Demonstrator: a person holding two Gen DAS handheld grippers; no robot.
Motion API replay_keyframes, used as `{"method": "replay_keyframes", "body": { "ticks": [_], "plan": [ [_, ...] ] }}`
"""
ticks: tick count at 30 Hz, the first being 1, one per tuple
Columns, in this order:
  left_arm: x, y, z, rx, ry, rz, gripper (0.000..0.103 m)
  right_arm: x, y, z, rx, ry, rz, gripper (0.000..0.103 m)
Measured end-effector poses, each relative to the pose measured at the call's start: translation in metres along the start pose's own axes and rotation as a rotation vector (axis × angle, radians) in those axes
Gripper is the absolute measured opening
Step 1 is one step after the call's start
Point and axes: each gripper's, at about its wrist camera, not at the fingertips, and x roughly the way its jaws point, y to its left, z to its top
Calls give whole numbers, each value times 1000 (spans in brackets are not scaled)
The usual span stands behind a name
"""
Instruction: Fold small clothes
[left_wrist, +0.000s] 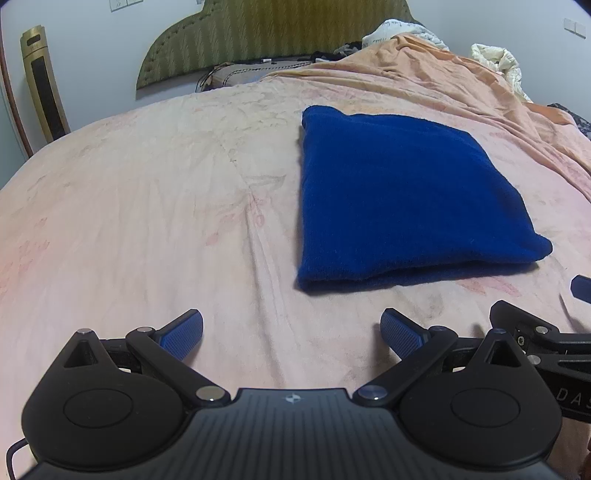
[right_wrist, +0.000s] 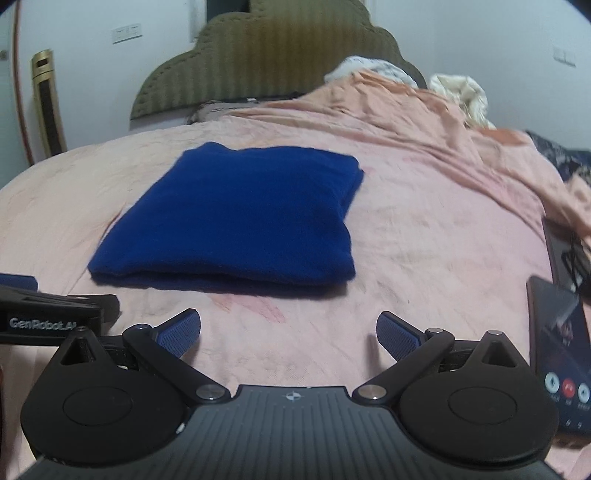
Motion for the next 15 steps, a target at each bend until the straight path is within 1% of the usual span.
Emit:
{"method": "replay_keyframes", "body": {
  "ticks": [3,6,8,10,15],
  "plan": [
    [-1,0,3,6,16,7,103,-1,2,2,-10,-3,-8,103],
    [-4,1,3,15,4,24,103,8,-4,-1,58,36,-28,103],
    [-3,3,3,12,13,29,103,14,-9,-4,101,65,-29,103],
    [-1,4,3,6,24,25,103,14,-9,-3,101,61,-51,103],
    [0,4,2,-2,33,25,103,13,-7,-3,115,89,-37,103]
  ]
}}
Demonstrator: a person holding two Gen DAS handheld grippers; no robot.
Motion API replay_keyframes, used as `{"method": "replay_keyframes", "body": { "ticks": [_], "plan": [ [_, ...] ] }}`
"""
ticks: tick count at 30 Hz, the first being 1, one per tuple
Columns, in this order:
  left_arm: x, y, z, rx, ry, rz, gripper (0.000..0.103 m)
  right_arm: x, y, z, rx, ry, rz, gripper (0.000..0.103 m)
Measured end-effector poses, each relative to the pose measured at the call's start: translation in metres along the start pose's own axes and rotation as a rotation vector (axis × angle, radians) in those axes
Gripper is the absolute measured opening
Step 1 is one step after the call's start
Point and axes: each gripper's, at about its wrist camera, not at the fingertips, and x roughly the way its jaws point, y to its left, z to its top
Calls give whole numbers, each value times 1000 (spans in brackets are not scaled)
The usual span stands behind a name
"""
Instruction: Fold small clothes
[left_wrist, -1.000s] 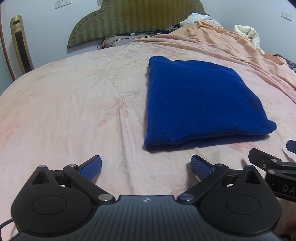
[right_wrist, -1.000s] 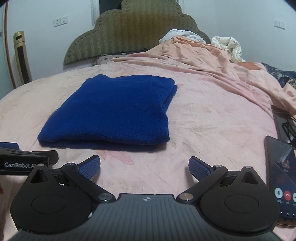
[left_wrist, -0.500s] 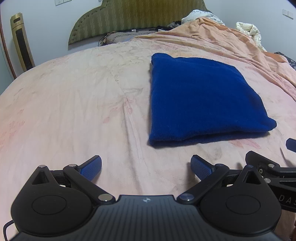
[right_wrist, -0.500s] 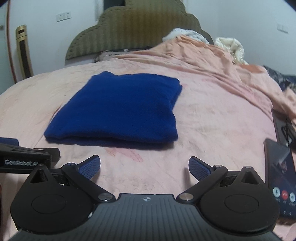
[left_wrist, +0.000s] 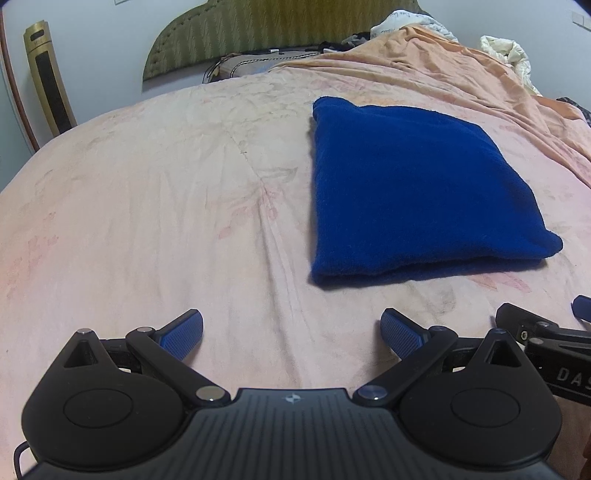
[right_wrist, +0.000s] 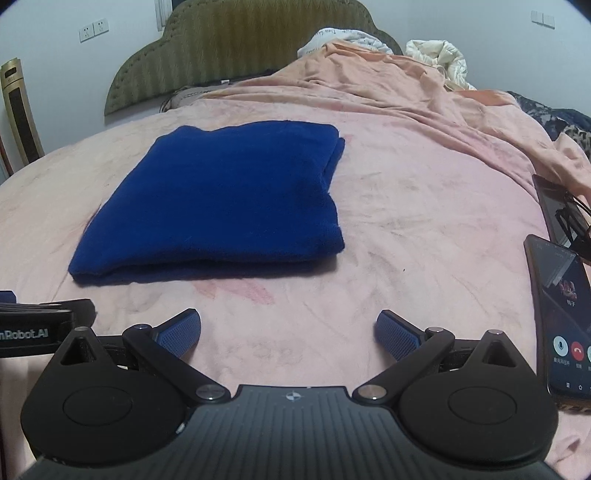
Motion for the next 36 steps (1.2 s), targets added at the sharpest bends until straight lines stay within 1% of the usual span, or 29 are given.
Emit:
{"method": "replay_keyframes", "body": {
  "ticks": [5,9,12,20,28,33,36],
  "plan": [
    [1,0,0,-4,3,-4,103,-7,-2,5,13,0,31,103],
    [3,0,0,-7,11,-5,103,-12,3,7,-55,-16,9,103],
    [2,0,1,-7,11,-5,103,-13,5,7,-81,-21,6,103],
    [1,-3,1,3,-4,14,103,-18,7,6,-109,-44,12,103],
    [0,-2,2,3,0,8,103,-20,11,4,-137,-30,-1,103],
    [-1,-2,3,-3,-1,11,103,-25,12,4,-155,-60,-11,103],
    [-1,-2,3,-1,-3,9,103,-30,11,4,-152,-75,22,103]
  ]
}}
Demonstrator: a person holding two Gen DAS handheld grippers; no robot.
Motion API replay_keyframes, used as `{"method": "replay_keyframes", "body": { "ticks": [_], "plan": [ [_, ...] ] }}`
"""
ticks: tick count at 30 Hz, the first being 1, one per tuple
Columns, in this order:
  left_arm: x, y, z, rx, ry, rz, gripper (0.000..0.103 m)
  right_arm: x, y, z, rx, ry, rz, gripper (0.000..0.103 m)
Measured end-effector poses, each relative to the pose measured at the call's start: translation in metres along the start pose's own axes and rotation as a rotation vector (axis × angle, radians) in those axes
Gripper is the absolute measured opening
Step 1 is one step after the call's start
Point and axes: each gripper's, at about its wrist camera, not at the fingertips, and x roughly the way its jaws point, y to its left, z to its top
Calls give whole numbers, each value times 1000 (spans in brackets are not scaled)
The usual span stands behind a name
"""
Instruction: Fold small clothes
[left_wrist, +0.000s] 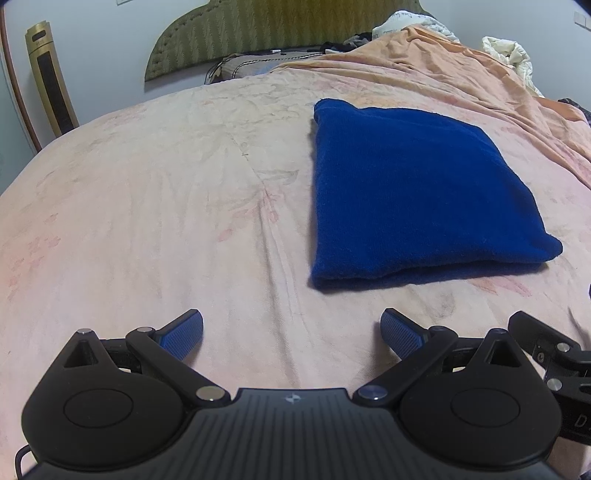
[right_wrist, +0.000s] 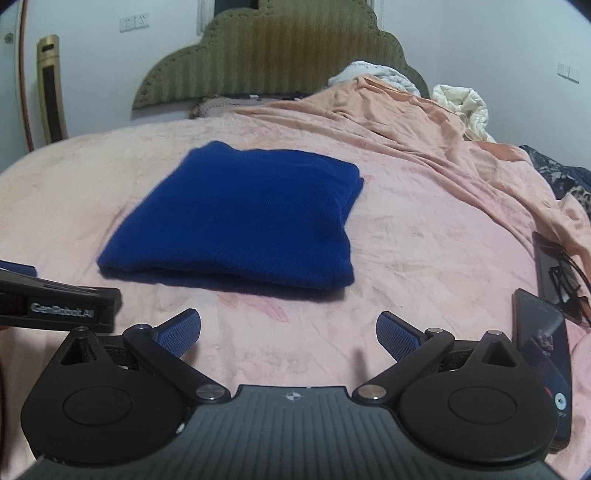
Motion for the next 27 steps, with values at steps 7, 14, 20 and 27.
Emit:
{"method": "replay_keyframes", "body": {
  "ticks": [7,14,20,27],
  "plan": [
    [0,1,-1,-1,6,2,103,-4,2,0,-14,-11,10,103],
    [-4,-1,-3,18,-13,19,103,-6,5,-1,-20,-9,13,103],
    [-2,0,-3,8,6,8,103,-6,4,-2,-13,-7,9,103],
    [-2,-5,-4,25,10,3,103,-5,3,-4,-14,1,12,103]
  ]
}}
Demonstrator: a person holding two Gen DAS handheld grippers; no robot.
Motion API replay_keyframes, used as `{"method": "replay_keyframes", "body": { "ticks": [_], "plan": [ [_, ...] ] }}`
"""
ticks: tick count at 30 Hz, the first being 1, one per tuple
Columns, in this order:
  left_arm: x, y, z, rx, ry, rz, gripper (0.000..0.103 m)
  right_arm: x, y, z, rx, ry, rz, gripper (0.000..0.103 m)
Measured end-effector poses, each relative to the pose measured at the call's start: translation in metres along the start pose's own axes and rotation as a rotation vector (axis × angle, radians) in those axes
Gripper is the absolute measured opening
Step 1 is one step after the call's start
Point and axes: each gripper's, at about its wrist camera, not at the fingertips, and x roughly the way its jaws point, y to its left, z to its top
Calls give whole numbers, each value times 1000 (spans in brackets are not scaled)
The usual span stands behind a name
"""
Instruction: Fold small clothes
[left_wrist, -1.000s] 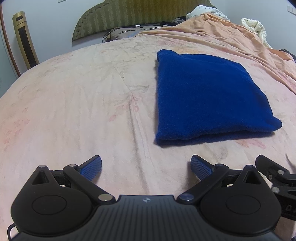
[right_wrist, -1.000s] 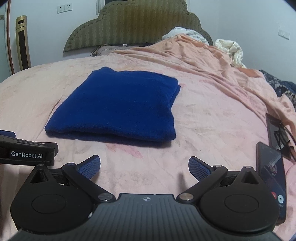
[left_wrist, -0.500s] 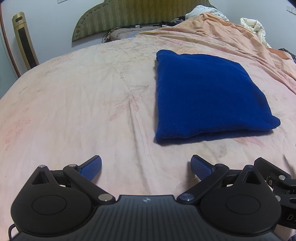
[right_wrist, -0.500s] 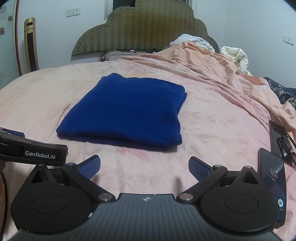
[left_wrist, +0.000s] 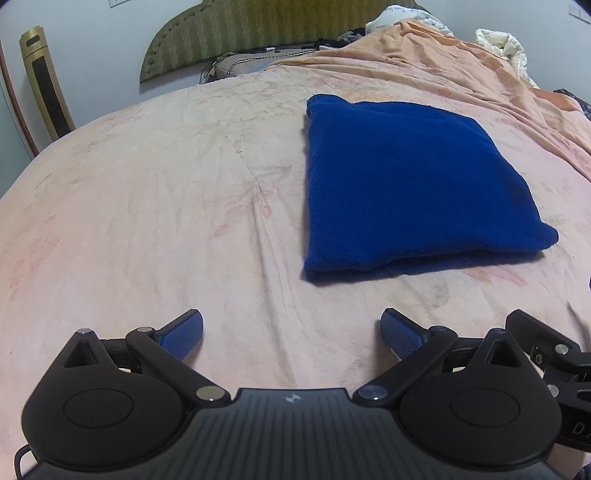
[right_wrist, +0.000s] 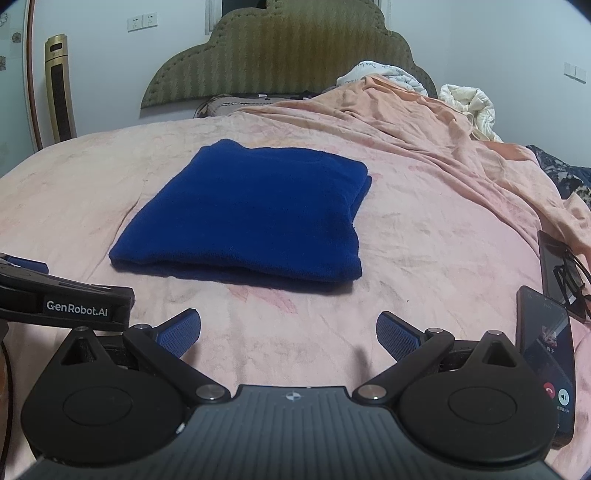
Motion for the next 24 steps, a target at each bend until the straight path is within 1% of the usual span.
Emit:
{"method": "replay_keyframes", "body": {
  "ticks": [4,8,15,18,24],
  "plan": [
    [0,0,-1,-1,1,3,103,-1,-3,0,18,1,-2,103],
    [-1,0,0,-6,-3,13,103,0,-8,-2,61,21,19,103],
    [0,3,0,-13,6,17,103,1,-10,-1,83,25,26,103],
    [1,4,0,-17,7,13,103,5,-9,0,76,52,5,103],
    [1,5,0,-13,3,12,103,6,-6,1,61,46,-9,103]
  ]
}}
